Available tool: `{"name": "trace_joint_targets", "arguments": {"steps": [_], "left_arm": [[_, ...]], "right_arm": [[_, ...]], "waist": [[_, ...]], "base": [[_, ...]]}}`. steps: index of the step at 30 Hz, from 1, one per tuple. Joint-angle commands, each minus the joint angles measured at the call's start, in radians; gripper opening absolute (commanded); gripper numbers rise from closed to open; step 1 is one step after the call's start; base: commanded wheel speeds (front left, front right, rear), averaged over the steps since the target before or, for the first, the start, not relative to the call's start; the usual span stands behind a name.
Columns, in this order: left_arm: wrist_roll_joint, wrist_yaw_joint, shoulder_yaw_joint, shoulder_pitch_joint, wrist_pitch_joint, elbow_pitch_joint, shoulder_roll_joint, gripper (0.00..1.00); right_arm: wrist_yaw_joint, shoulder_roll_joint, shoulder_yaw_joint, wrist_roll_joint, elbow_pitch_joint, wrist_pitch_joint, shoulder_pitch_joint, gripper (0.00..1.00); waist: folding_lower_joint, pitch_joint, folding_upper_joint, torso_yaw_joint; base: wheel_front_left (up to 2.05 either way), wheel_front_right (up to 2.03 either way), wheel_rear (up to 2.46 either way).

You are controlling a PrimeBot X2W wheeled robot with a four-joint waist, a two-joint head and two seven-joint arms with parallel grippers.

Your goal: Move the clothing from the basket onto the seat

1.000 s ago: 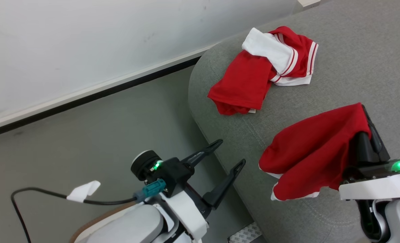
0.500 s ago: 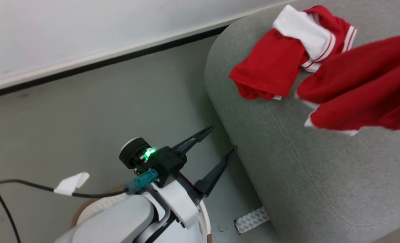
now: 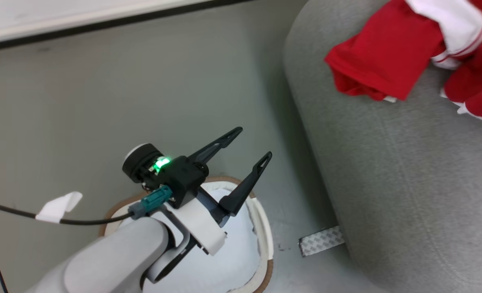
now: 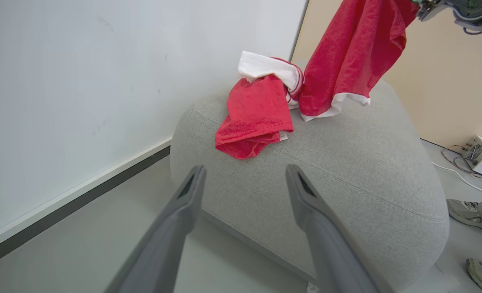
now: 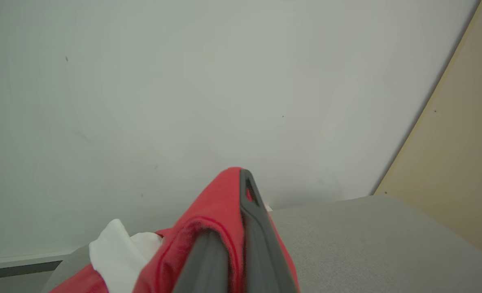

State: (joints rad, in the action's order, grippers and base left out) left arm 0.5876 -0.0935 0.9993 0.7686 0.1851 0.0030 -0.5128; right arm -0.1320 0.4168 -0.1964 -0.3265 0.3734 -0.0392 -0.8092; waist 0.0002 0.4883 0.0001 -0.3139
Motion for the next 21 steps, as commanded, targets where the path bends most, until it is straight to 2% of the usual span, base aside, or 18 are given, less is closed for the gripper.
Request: {"name": "trace_joint_targets", "arguments": {"steps": [1, 6, 15, 16, 17, 18, 19, 21], "left_arm": [[-0.007, -0.002, -0.004, 0.009, 0.0, -0.004, -0.008, 1.0], [-0.008, -0.001, -0.007, 0.023, -0.003, -0.009, -0.015, 1.0], [0.001, 0.002, -0.005, 0.026, 0.009, 0.012, 0.002, 1.0], [0.004, 0.002, -0.005, 0.023, 0.012, 0.015, 0.004, 1.0], [0.007, 0.002, -0.005, 0.02, 0.015, 0.019, 0.005, 1.0], [0.009, 0.001, -0.006, 0.016, 0.018, 0.023, 0.005, 1.0], [0.013, 0.001, -0.006, 0.011, 0.018, 0.027, 0.005, 1.0], [0.02, 0.0, -0.005, 0.001, 0.022, 0.036, 0.007, 1.0]], "right_arm": [[0.003, 0.011, 0.009, 0.019, 0.033, 0.006, -0.017, 0.0], [0.003, 0.04, 0.071, 0.07, 0.187, 0.056, -0.055, 0.0], [0.003, 0.061, 0.174, 0.064, 0.436, 0.152, -0.077, 0.0], [0.003, 0.064, 0.181, 0.06, 0.454, 0.154, -0.079, 0.28], [0.003, 0.067, 0.191, 0.055, 0.466, 0.15, -0.082, 0.45], [0.003, 0.072, 0.2, 0.051, 0.478, 0.144, -0.086, 0.78], [0.003, 0.075, 0.205, 0.048, 0.49, 0.142, -0.09, 1.0], [0.003, 0.074, 0.221, 0.036, 0.512, 0.142, -0.09, 1.0]], "waist": [[-0.0002, 0.033, -0.0001, 0.03], [-0.0002, 0.064, -0.0001, 0.061], [-0.0002, 0.067, -0.0001, 0.093], [-0.0002, 0.063, -0.0001, 0.095], [-0.0002, 0.058, -0.0001, 0.095], [-0.0002, 0.053, -0.0001, 0.095], [-0.0002, 0.047, -0.0001, 0.093], [-0.0002, 0.031, -0.0001, 0.088]], "base": [[0.0, 0.0, 0.0], [0.0, 0.0, 0.0], [0.0, 0.0, 0.0], [0.0, 0.0, 0.0], [0.0, 0.0, 0.0], [0.0, 0.0, 0.0], [0.0, 0.0, 0.0], [0.0, 0.0, 0.0]]}}
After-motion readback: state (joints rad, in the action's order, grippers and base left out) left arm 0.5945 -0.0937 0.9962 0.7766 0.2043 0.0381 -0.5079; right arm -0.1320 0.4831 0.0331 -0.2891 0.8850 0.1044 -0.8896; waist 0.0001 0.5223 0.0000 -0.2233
